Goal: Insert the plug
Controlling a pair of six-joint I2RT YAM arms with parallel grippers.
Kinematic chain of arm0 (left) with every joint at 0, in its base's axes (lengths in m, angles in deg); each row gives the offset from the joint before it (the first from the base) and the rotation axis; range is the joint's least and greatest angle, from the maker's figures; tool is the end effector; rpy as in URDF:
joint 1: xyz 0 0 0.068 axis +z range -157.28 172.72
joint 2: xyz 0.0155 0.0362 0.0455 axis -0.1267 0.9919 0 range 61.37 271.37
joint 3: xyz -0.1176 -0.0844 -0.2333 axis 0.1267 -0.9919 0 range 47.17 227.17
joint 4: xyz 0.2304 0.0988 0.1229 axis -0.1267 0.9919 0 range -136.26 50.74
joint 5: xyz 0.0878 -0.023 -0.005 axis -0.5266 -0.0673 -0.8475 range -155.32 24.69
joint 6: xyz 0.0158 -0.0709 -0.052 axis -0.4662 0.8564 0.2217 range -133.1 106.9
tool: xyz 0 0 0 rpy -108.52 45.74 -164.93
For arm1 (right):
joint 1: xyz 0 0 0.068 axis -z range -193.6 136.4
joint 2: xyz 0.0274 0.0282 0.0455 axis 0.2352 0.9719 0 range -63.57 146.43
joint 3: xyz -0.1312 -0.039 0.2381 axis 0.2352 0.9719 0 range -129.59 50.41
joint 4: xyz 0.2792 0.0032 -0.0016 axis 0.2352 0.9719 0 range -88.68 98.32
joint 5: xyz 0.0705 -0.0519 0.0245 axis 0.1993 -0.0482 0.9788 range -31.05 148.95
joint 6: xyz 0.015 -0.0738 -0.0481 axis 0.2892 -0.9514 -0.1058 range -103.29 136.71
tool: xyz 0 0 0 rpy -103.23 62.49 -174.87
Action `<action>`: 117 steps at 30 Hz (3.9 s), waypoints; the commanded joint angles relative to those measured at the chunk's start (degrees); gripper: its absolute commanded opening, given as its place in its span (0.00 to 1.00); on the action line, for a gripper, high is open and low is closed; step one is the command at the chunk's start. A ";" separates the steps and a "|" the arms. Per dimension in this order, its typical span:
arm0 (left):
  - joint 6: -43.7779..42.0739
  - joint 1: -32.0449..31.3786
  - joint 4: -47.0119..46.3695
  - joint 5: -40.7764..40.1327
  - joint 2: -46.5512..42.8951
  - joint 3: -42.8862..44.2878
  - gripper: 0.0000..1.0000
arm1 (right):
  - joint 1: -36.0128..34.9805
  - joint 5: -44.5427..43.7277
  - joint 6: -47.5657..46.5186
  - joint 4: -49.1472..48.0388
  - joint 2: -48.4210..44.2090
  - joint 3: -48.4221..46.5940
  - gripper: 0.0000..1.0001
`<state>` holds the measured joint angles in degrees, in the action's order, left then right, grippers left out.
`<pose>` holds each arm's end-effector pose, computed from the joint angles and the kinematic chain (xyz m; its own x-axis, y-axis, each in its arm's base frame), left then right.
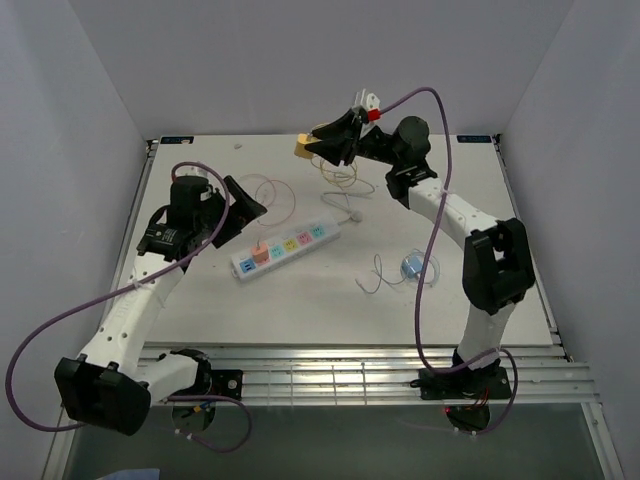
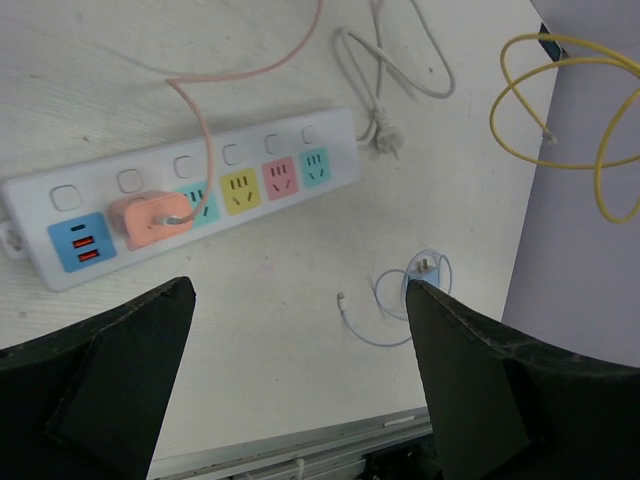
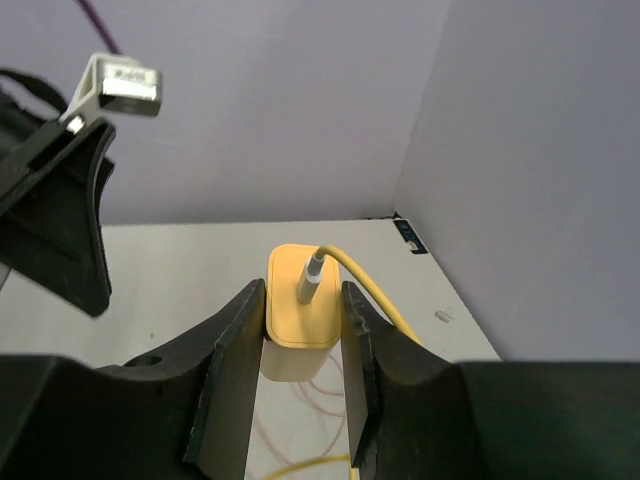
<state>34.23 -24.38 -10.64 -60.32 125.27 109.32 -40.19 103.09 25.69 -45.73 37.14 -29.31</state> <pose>0.2755 -0.0920 0.3110 -0.6573 -0.5641 -0.4998 -0.1831 0.7629 -0.6201 0.3821 0.2533 0.3939 0.2507 0.2507 -0.9350 -0.9311 0.3266 -0.1621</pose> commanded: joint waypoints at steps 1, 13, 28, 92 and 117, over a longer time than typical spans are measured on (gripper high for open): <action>-2.59 6.36 1.21 6.86 -1.94 -3.07 0.98 | -0.04 19.53 -6.52 -1.29 10.16 -11.83 0.08; -7.08 19.48 -0.01 13.64 -2.47 -13.63 0.98 | -2.33 40.39 11.19 -20.65 31.11 -27.33 0.08; -6.90 19.83 -4.59 15.58 -1.76 -17.41 0.98 | -1.54 39.11 19.36 -21.73 32.81 -23.56 0.08; -6.90 19.83 -8.19 15.84 0.26 -21.37 0.98 | -7.42 33.29 -66.48 54.99 26.21 -20.04 0.08; -6.99 19.83 -8.19 16.19 0.79 -21.19 0.98 | -8.30 29.42 -62.58 45.64 28.05 -16.61 0.08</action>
<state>27.83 -4.82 -18.05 -45.09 126.27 88.14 -48.19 132.22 -36.32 1.57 67.02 -46.42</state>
